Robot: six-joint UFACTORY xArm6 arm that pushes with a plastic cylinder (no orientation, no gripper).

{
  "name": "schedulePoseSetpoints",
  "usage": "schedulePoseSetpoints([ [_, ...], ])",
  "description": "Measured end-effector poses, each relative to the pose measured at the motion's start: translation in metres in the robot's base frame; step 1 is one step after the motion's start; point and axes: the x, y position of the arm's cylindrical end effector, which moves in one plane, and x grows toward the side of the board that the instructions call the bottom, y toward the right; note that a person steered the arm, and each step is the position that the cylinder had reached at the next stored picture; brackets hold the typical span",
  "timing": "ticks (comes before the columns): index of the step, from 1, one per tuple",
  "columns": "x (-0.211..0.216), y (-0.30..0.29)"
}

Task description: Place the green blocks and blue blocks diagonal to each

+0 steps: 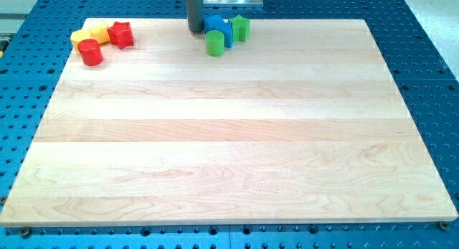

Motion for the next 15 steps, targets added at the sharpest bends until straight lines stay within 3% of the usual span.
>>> schedulePoseSetpoints([
  [2, -0.009, 0.018],
  [4, 0.107, 0.098],
  [5, 0.134, 0.145],
  [6, 0.199, 0.100],
  [7, 0.184, 0.008],
  [9, 0.087, 0.066],
  [10, 0.103, 0.041],
  [11, 0.085, 0.010],
  [12, 0.071, 0.048],
  [13, 0.064, 0.037],
  [14, 0.049, -0.044],
  [15, -0.012, -0.089],
])
